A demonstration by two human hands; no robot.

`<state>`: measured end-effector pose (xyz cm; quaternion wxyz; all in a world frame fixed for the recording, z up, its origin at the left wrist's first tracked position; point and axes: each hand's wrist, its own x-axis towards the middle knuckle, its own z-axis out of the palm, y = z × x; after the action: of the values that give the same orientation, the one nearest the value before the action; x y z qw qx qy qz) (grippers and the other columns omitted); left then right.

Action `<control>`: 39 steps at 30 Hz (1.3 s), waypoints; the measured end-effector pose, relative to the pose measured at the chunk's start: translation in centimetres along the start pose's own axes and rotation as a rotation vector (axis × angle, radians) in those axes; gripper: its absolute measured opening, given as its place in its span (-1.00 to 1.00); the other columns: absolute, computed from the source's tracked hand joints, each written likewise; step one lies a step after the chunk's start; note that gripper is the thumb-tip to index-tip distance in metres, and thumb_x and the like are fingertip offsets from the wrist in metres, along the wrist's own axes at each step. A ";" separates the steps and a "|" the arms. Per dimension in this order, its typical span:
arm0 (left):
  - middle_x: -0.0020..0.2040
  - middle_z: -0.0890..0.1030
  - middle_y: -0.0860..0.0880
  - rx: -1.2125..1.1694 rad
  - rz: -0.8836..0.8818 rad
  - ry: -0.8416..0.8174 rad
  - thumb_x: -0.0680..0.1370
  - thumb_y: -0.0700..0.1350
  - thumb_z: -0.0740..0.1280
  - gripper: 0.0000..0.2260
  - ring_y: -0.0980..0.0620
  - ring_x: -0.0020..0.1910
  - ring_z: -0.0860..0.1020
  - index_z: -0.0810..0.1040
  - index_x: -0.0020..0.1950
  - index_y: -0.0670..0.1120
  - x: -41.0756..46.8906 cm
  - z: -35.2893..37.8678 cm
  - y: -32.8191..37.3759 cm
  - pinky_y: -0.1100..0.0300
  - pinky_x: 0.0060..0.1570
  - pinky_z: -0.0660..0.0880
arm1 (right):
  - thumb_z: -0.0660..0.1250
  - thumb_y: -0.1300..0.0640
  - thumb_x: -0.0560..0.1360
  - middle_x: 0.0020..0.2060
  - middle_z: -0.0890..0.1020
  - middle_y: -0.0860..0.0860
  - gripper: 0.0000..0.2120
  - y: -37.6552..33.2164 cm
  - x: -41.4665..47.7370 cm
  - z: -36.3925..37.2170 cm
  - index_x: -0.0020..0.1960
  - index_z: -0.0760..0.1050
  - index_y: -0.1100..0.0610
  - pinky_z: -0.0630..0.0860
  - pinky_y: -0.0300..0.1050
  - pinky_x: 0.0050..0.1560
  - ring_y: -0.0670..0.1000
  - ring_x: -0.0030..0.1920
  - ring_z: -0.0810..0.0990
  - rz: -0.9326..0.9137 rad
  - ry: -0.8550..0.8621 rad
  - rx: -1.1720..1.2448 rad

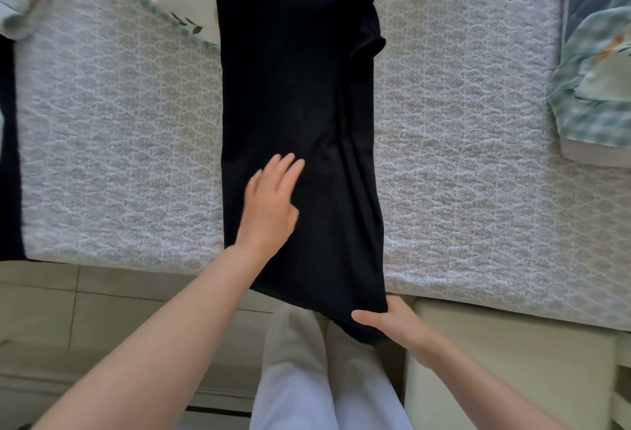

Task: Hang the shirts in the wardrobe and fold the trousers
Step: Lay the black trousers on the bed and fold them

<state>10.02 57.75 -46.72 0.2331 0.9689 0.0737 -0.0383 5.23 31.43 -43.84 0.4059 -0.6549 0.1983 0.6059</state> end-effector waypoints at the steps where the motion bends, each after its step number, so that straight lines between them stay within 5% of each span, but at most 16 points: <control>1: 0.39 0.44 -0.09 -0.052 -0.135 0.119 0.39 -0.36 0.34 -0.41 -0.09 0.40 0.35 0.42 0.42 -0.12 -1.8 -0.5 -0.7 -0.09 0.36 0.31 | 0.44 0.13 0.47 0.02 0.67 -0.20 -0.77 0.0 -0.1 0.1 0.07 0.56 -0.13 0.51 -0.33 0.02 -0.20 0.05 0.62 -0.006 0.007 -0.006; 6: 0.07 0.45 -0.11 -0.516 -1.048 0.397 0.49 -0.33 0.27 -0.78 -0.06 0.01 0.49 0.40 0.08 -0.12 -10.3 -1.1 -3.4 0.10 0.02 0.42 | 0.44 0.14 0.48 0.06 0.67 -0.18 -0.69 0.2 -0.9 0.5 0.18 0.54 -0.07 0.49 -0.36 -0.06 -0.20 0.04 0.63 -0.020 0.009 -0.032; 9: 0.05 0.58 -0.14 -0.604 -1.286 0.120 0.54 -0.35 0.28 -0.84 -0.18 0.13 0.56 0.52 0.10 -0.20 -13.1 0.2 -4.7 0.10 0.04 0.43 | 0.45 0.12 0.48 0.04 0.69 -0.15 -0.70 0.4 -1.4 0.7 0.19 0.55 -0.03 0.54 -0.27 -0.01 -0.16 0.03 0.66 -0.003 0.002 0.006; 13: 0.38 0.47 -0.21 -0.811 -1.296 -0.165 0.48 -0.46 0.25 -0.55 -0.13 0.39 0.42 0.41 0.37 -0.26 -14.2 1.0 -4.6 0.09 0.29 0.35 | 0.44 0.11 0.48 0.04 0.70 -0.10 -0.73 0.5 -1.8 0.6 0.18 0.59 0.04 0.53 -0.02 0.23 -0.08 0.07 0.66 -0.003 -0.032 0.027; 16: 0.35 0.49 -0.11 -1.006 -1.241 -0.236 0.44 -0.49 0.23 -0.46 0.00 0.32 0.42 0.34 0.37 -0.13 -15.3 1.0 -4.4 0.09 0.32 0.31 | 0.45 0.13 0.46 0.03 0.70 -0.11 -0.72 0.1 -1.7 0.7 0.17 0.59 0.04 0.53 0.01 0.24 -0.08 0.07 0.66 -0.011 -0.001 0.012; 24: -0.01 0.70 0.09 -1.017 -1.086 -0.374 0.39 -0.20 0.55 -0.75 0.17 0.04 0.61 0.63 0.03 -0.03 -16.3 1.3 -3.9 0.24 0.06 0.47 | 0.41 0.21 0.49 0.03 0.71 -0.07 -0.76 -0.7 -2.2 1.0 0.15 0.56 0.04 0.54 -0.05 0.17 -0.05 0.05 0.67 -0.024 -0.030 0.094; 28: 0.01 0.68 0.11 -0.936 -0.993 -0.519 0.41 -0.20 0.55 -0.71 0.25 -0.02 0.62 0.62 0.08 -0.01 -17.4 -0.1 -4.1 0.39 -0.11 0.50 | 0.39 0.22 0.50 0.09 0.69 -0.05 -0.71 0.1 -2.3 0.5 0.21 0.54 0.07 0.52 -0.02 0.23 -0.03 0.11 0.65 -0.004 -0.042 0.213; 32: 0.05 0.66 0.12 -0.921 -0.946 -0.567 0.46 -0.27 0.49 -0.68 0.30 -0.01 0.62 0.57 0.17 -0.07 -18.8 -1.7 -3.9 0.34 0.03 0.54 | 0.26 0.24 0.59 0.15 0.66 0.05 -0.70 1.1 -2.2 -0.1 0.32 0.47 0.18 0.48 0.10 0.30 0.07 0.16 0.64 0.048 -0.063 0.334; 39: 0.13 0.63 0.08 -0.917 -0.885 -0.544 0.56 -0.23 0.39 -0.74 0.19 0.11 0.58 0.53 0.24 -0.08 -18.7 -3.1 -2.7 0.39 -0.02 0.48 | 0.14 -0.03 0.64 0.20 0.59 -0.16 -0.69 1.2 -2.8 -0.1 0.37 0.35 -0.11 0.55 0.06 0.18 -0.05 0.18 0.59 -0.015 0.038 -0.044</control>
<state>-8.75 59.17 -43.09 0.5918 0.6073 0.4096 -0.3364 3.86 29.93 -41.49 0.3920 -0.6765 0.1879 0.5944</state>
